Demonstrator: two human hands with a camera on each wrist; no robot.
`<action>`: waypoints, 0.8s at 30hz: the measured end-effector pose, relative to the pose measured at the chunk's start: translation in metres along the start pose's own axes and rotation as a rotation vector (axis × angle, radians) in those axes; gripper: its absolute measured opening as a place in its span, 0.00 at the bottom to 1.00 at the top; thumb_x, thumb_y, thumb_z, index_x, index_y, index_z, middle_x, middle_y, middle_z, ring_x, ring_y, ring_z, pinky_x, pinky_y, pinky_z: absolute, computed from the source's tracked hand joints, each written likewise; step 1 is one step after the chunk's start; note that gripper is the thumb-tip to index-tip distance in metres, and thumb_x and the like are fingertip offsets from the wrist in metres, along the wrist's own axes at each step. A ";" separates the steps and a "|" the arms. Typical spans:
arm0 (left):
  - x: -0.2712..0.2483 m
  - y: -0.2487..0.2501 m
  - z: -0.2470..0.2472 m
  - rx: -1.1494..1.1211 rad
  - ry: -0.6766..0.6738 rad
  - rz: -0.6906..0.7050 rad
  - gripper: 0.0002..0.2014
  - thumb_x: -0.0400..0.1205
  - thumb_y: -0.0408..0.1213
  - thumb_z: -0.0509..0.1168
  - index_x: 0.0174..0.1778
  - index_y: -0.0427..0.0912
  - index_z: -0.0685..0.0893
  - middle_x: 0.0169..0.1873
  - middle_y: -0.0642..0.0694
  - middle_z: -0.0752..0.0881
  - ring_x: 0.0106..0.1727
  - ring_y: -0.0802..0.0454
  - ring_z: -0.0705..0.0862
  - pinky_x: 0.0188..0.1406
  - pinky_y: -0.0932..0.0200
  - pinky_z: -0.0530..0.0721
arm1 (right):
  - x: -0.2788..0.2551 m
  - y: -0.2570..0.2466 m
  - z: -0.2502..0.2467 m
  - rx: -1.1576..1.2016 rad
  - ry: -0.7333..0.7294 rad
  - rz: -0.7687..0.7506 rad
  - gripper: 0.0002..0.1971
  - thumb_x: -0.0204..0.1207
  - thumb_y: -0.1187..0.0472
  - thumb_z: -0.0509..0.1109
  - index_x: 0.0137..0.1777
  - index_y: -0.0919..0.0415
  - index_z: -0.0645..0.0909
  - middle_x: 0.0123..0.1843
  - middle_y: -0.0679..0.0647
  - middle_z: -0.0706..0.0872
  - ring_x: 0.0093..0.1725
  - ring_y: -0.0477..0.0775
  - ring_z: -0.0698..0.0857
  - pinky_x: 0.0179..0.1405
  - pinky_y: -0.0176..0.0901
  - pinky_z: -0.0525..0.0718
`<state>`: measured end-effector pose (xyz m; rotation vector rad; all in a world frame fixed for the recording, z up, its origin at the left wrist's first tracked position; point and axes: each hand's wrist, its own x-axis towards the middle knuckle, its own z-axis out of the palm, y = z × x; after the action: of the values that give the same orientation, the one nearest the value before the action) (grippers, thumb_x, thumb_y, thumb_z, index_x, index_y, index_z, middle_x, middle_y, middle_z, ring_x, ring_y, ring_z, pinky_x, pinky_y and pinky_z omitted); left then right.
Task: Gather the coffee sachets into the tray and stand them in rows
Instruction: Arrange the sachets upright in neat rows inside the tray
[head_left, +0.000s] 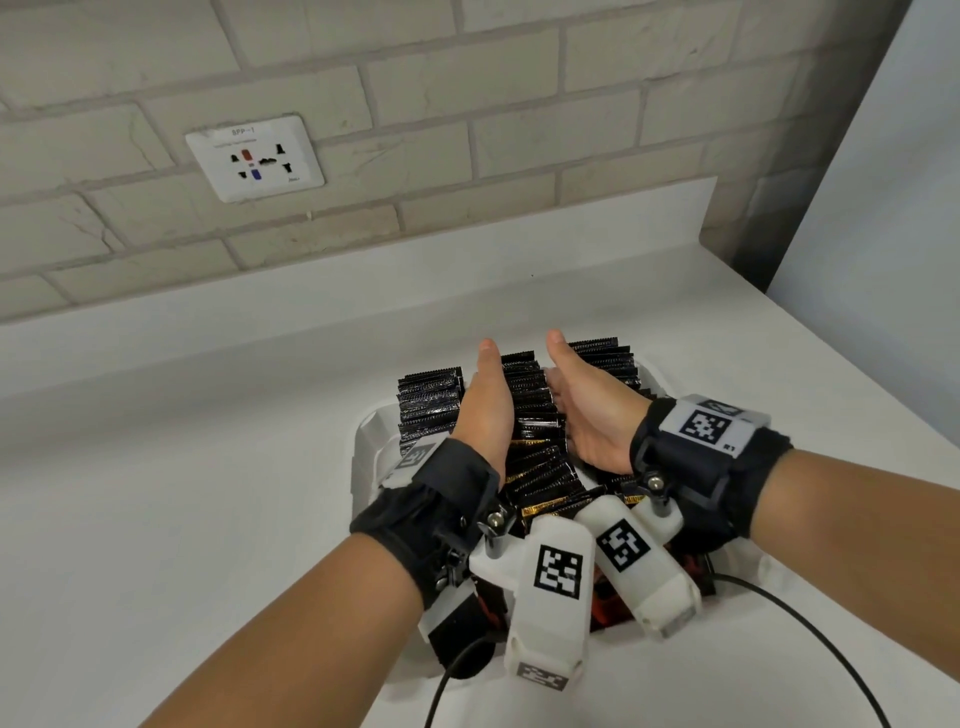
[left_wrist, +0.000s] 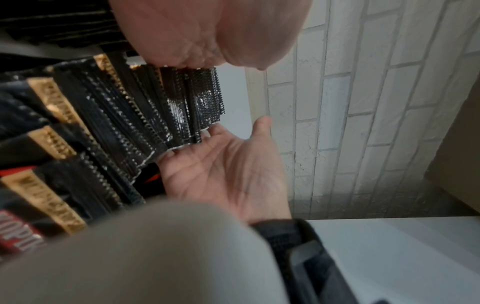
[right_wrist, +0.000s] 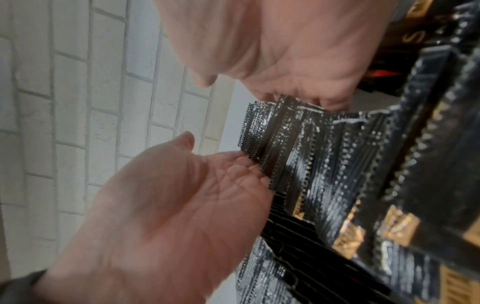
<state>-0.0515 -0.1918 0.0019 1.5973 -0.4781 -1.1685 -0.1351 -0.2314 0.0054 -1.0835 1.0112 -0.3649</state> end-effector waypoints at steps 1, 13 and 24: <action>-0.001 0.000 0.000 -0.014 0.001 -0.006 0.32 0.85 0.58 0.44 0.81 0.41 0.57 0.80 0.42 0.61 0.80 0.47 0.62 0.79 0.50 0.57 | 0.000 0.000 0.001 0.013 -0.003 0.004 0.37 0.79 0.34 0.43 0.82 0.55 0.42 0.84 0.54 0.42 0.82 0.50 0.42 0.79 0.51 0.44; -0.017 0.007 -0.006 0.135 -0.069 0.076 0.38 0.80 0.62 0.50 0.81 0.42 0.56 0.80 0.43 0.62 0.80 0.47 0.62 0.79 0.49 0.57 | -0.025 -0.001 -0.011 -0.122 -0.056 -0.124 0.29 0.84 0.51 0.55 0.81 0.59 0.54 0.81 0.54 0.59 0.81 0.52 0.56 0.81 0.50 0.53; -0.075 0.013 -0.046 1.143 -0.224 0.359 0.26 0.78 0.42 0.69 0.71 0.51 0.71 0.64 0.53 0.76 0.57 0.59 0.74 0.55 0.66 0.71 | -0.078 0.005 -0.026 -1.625 -0.189 -0.303 0.21 0.74 0.50 0.70 0.66 0.49 0.73 0.61 0.46 0.79 0.60 0.48 0.77 0.59 0.41 0.75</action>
<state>-0.0424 -0.1147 0.0454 2.1582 -1.7217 -0.7972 -0.1988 -0.1897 0.0372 -2.6668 0.8652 0.4697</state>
